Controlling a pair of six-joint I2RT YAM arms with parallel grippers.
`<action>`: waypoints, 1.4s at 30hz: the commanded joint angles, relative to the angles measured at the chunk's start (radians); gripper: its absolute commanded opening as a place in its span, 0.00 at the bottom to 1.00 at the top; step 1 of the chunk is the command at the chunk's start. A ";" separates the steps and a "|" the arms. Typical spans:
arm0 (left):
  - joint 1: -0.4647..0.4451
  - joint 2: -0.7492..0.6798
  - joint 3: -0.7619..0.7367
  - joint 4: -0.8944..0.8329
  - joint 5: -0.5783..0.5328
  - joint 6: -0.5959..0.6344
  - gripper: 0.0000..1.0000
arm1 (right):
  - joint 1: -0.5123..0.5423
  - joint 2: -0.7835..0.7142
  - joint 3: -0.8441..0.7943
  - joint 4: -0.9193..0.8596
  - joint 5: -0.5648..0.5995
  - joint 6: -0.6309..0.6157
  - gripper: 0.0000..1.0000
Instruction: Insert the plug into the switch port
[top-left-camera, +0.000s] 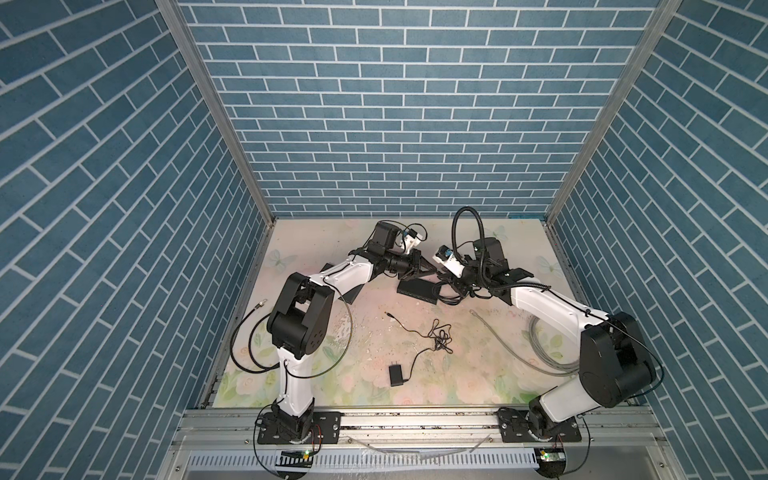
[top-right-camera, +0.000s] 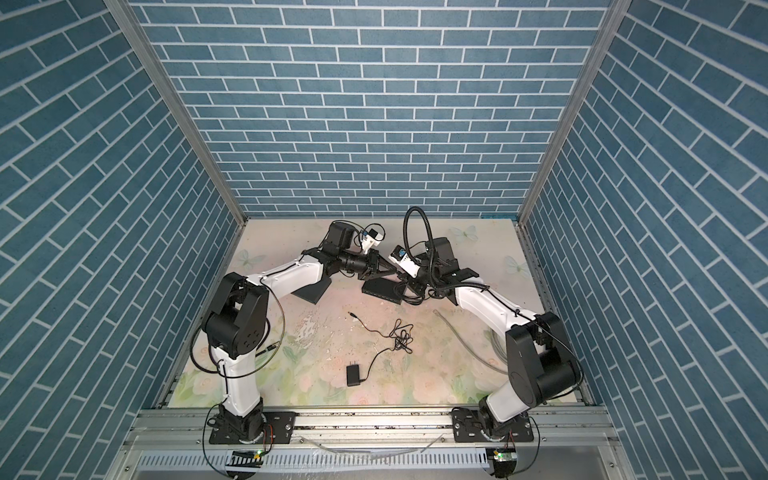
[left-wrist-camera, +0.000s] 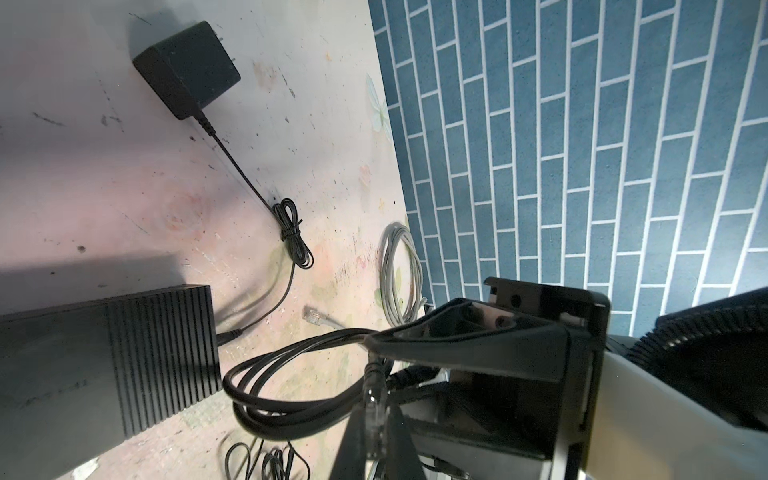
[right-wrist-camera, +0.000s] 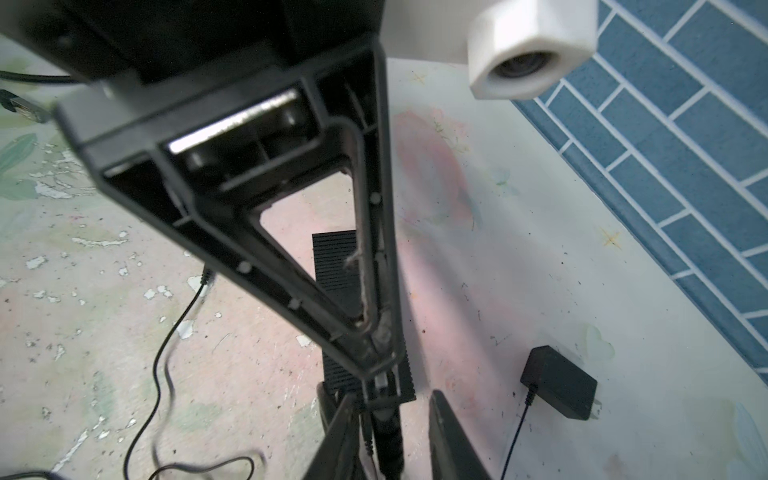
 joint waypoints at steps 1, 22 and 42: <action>-0.008 -0.022 0.036 -0.024 0.030 0.036 0.09 | -0.007 0.020 0.050 -0.029 -0.044 -0.060 0.25; -0.006 -0.013 0.032 -0.031 0.025 0.034 0.09 | -0.010 -0.022 -0.003 0.047 -0.120 -0.072 0.05; 0.120 0.065 0.178 -0.271 -0.320 0.184 0.54 | -0.024 -0.061 0.230 -0.658 -0.015 0.075 0.00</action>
